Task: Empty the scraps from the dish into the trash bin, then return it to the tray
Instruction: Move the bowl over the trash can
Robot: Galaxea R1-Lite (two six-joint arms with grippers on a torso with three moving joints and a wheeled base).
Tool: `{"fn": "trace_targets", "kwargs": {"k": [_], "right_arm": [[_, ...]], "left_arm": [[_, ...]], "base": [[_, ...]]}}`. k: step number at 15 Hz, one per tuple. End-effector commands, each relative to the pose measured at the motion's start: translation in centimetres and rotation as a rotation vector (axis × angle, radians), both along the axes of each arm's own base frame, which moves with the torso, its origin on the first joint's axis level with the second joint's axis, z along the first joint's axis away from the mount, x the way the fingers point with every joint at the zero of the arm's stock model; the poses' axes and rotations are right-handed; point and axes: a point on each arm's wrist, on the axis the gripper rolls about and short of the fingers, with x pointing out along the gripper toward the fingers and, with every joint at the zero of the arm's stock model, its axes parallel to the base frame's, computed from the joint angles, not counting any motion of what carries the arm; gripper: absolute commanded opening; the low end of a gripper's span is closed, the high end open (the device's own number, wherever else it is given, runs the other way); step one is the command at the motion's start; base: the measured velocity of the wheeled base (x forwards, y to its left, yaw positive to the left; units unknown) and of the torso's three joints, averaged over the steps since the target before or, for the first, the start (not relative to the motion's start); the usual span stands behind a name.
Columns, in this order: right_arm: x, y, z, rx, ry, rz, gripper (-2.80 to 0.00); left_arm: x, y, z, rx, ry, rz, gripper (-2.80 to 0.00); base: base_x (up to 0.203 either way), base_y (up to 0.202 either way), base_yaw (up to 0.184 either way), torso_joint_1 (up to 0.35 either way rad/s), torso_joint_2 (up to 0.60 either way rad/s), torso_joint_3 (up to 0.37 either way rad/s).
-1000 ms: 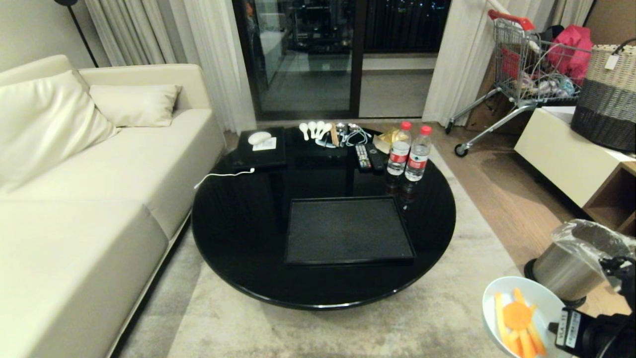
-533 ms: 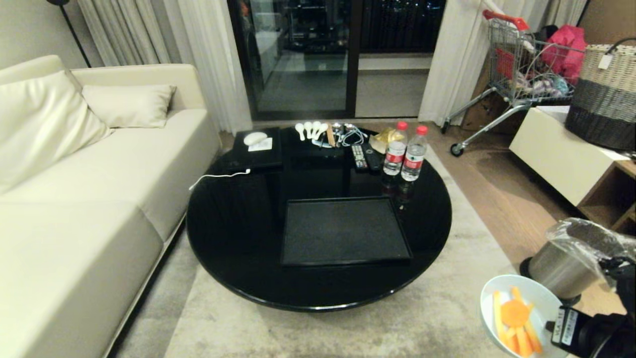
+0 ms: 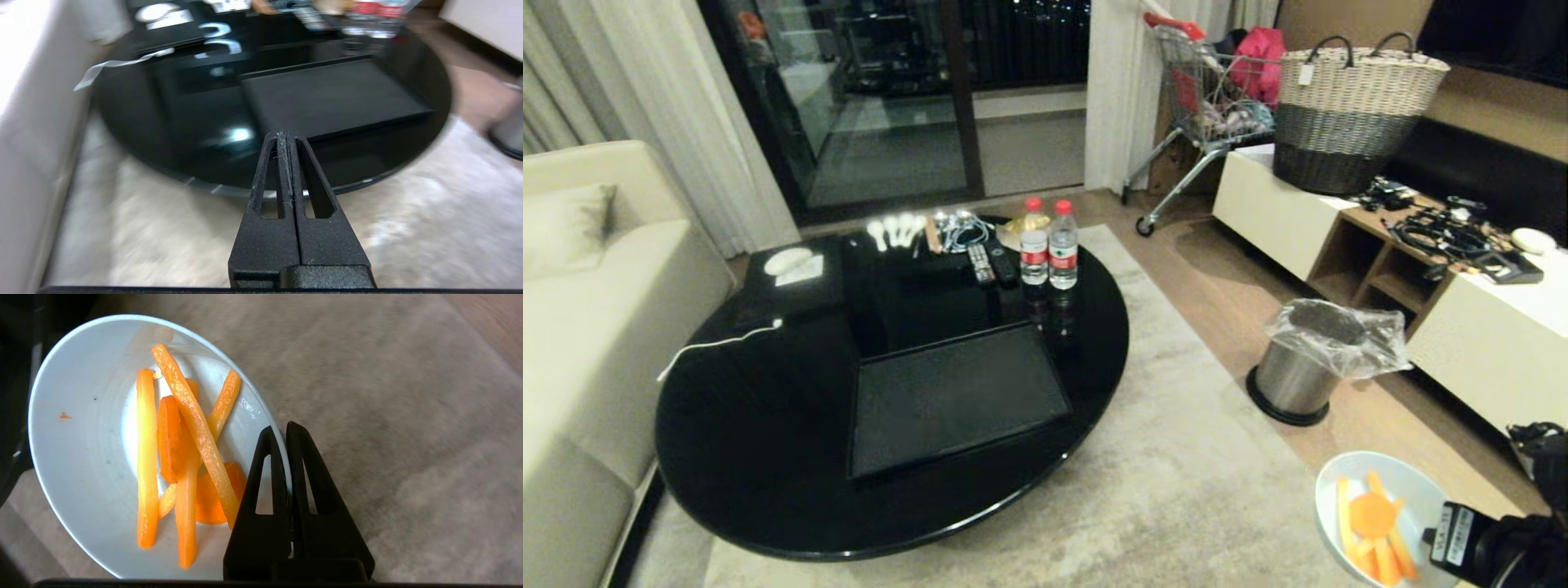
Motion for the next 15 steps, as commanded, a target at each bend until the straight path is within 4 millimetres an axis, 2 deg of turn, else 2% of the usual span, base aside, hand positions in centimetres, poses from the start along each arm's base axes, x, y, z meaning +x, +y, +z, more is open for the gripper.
{"fn": "trace_targets", "kwargs": {"k": [1, 12, 15], "right_arm": [[0.1, 0.03, -0.01, 0.001, 0.0, -0.004, -2.8], [-0.01, -0.16, -0.16, -0.009, 0.003, -0.02, -2.8], [-0.11, -0.2, -0.21, -0.011, 0.006, -0.021, -2.8]], "left_arm": [[0.0, 0.0, 0.0, -0.001, -0.001, 0.001, -2.8], [0.0, 0.0, 0.0, -0.001, -0.001, 0.001, -2.8], [0.0, 0.0, 0.0, -0.001, -0.001, 0.001, -2.8]], "base": [[0.001, 0.01, -0.164, -0.001, 0.0, -0.001], [0.002, 0.011, -0.166, 0.003, 0.0, 0.001], [0.0, 0.004, -0.098, 0.002, 0.0, 0.003]]}}
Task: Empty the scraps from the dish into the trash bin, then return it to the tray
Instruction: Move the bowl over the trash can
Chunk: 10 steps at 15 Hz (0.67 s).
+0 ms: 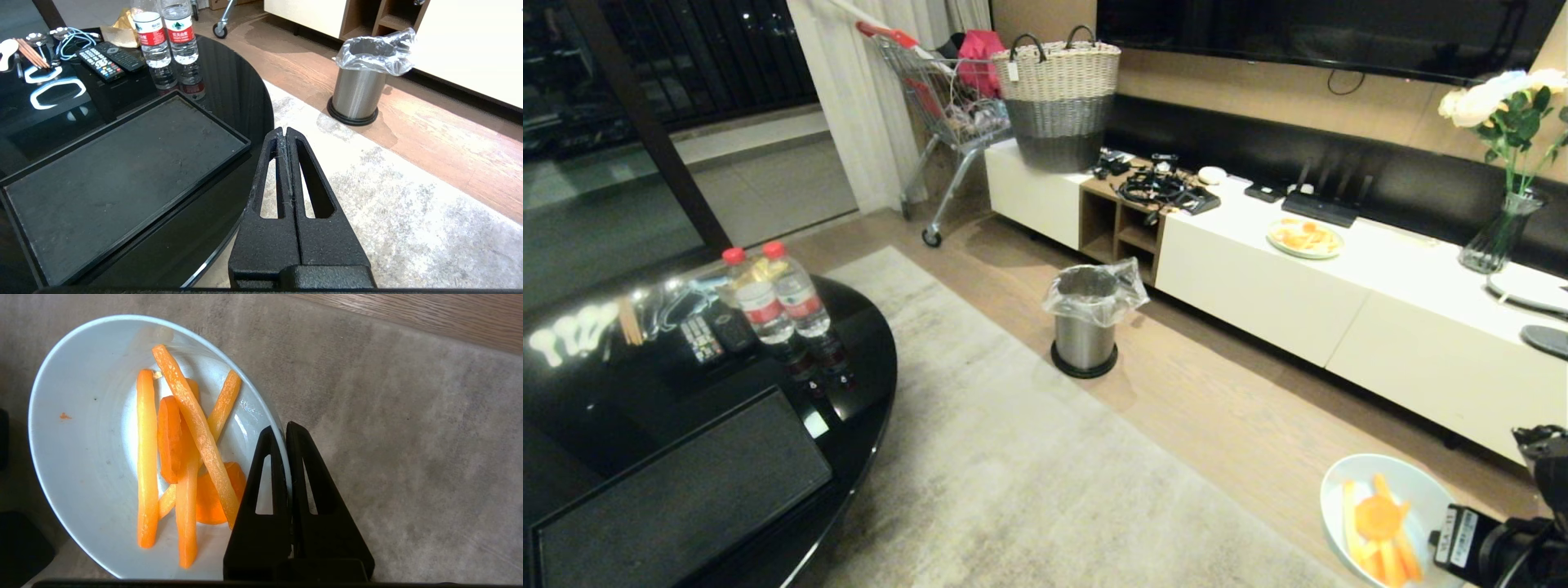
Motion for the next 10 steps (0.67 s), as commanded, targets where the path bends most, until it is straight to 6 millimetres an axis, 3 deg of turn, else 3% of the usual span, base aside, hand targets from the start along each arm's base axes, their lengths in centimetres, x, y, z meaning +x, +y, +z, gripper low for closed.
{"fn": "trace_targets", "kwargs": {"k": [1, 10], "right_arm": [[-0.07, -0.02, 0.01, 0.001, -0.001, -0.004, -2.8], [-0.07, -0.04, 0.13, -0.002, -0.007, -0.002, -2.8]], "left_arm": [[0.0, 0.0, -0.01, -0.001, 0.0, 0.001, -2.8], [0.0, 0.0, -0.01, -0.001, 0.0, 0.001, -2.8]], "base": [[0.0, 0.0, 0.0, 0.0, 0.0, 0.0], [0.0, 0.0, 0.0, 0.0, 0.0, 0.0]]}}
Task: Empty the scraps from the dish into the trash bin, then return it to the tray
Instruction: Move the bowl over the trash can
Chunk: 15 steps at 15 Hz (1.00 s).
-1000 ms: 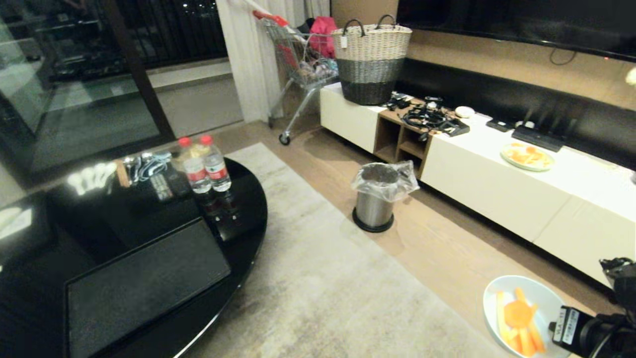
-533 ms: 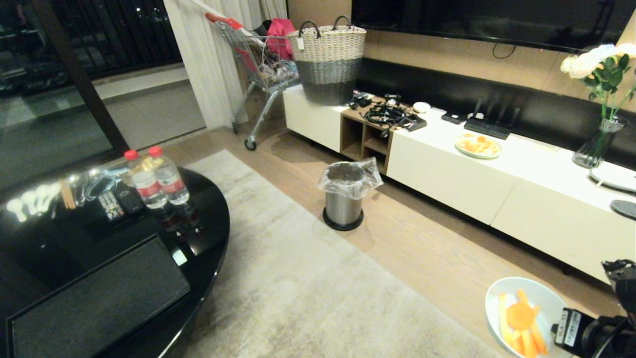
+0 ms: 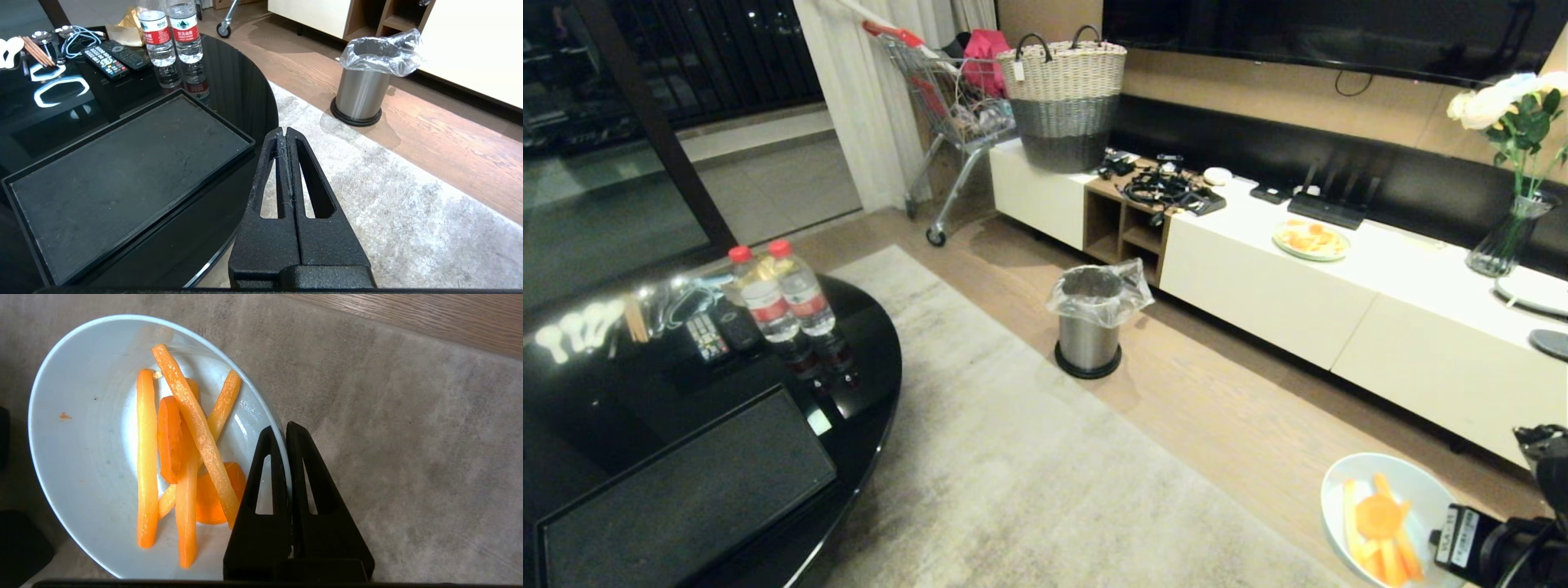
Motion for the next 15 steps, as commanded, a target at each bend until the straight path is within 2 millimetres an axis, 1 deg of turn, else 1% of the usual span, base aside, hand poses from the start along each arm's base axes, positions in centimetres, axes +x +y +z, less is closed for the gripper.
{"fn": "trace_targets", "kwargs": {"k": [1, 13, 15], "right_arm": [[-0.02, 0.0, 0.05, -0.001, -0.004, -0.001, -2.8], [0.2, 0.03, -0.18, -0.011, 0.006, -0.007, -2.8], [0.27, 0.07, -0.26, -0.012, 0.011, -0.005, -2.8]], "left_arm": [[0.0, 0.0, 0.0, -0.001, -0.001, 0.0, -2.8], [0.0, 0.0, 0.0, -0.001, -0.001, -0.001, -2.8], [0.0, 0.0, 0.0, -0.001, -0.001, -0.001, -2.8]], "base": [[0.0, 0.0, 0.0, 0.0, 0.0, 0.0], [0.0, 0.0, 0.0, 0.0, 0.0, 0.0], [0.146, 0.0, 0.0, 0.001, 0.0, 0.001]]}}
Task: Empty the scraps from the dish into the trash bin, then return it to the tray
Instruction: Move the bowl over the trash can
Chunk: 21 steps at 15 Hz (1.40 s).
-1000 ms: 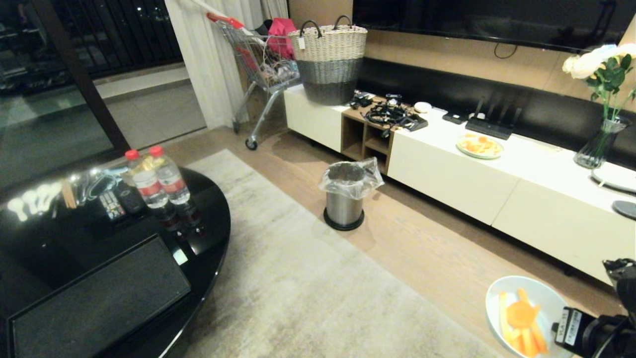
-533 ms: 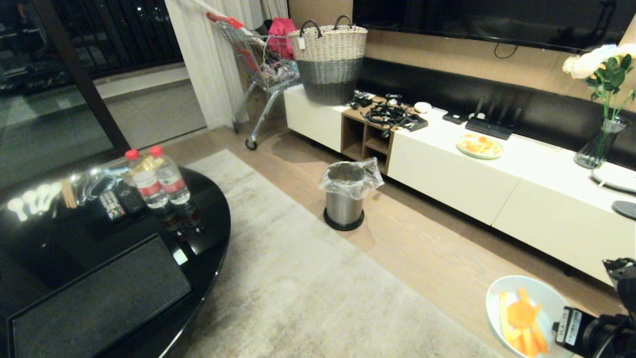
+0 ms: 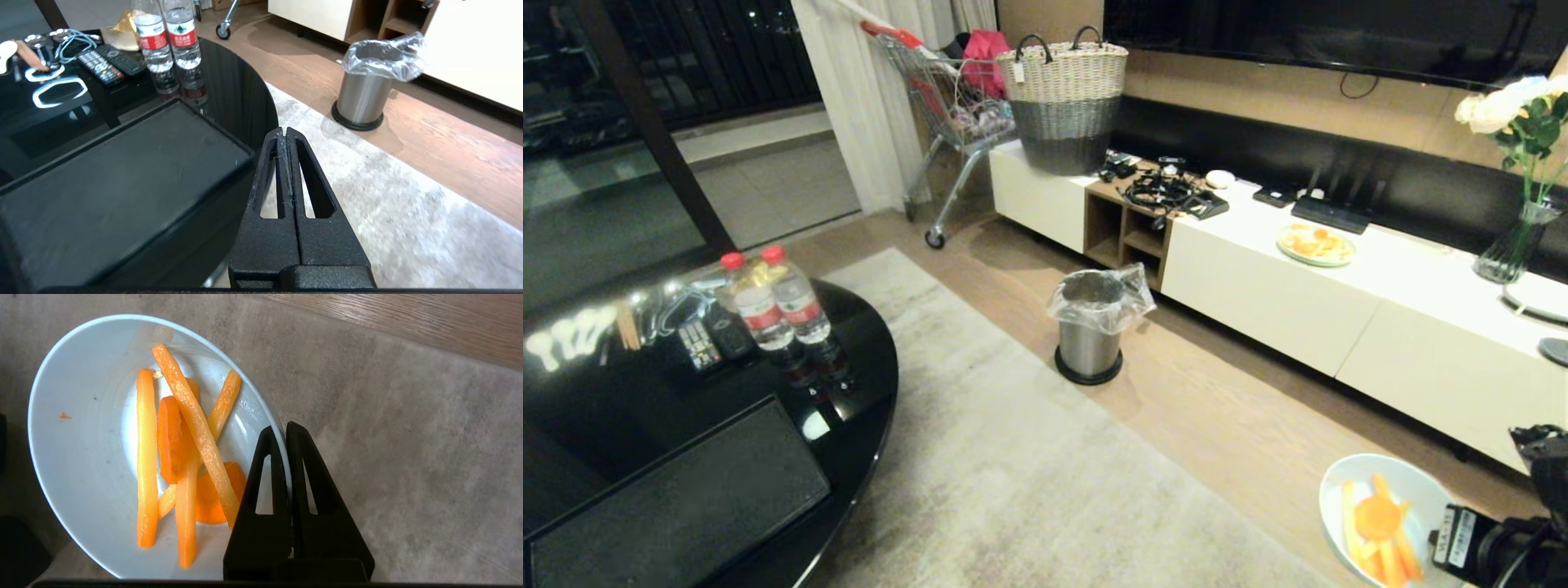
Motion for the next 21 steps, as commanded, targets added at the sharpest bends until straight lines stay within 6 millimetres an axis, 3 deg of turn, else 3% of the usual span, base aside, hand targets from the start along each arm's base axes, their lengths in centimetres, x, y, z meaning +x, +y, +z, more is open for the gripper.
{"fn": "trace_targets", "kwargs": {"k": [1, 18, 21], "right_arm": [[0.19, 0.08, -0.12, -0.001, 0.008, -0.002, -2.8], [0.26, 0.13, -0.44, -0.004, 0.026, -0.003, -2.8], [0.18, 0.1, -0.59, -0.007, 0.032, -0.005, -2.8]], "left_arm": [[0.0, 0.0, 0.0, -0.001, -0.001, 0.0, -2.8], [0.0, 0.0, 0.0, 0.001, -0.001, -0.001, -2.8], [0.0, 0.0, 0.0, 0.001, -0.001, 0.0, -2.8]], "base": [[0.191, 0.0, 0.004, 0.006, -0.01, 0.006], [0.184, 0.0, 0.001, 0.004, 0.0, 0.002], [0.061, 0.0, 0.002, 0.007, 0.0, 0.001]]}}
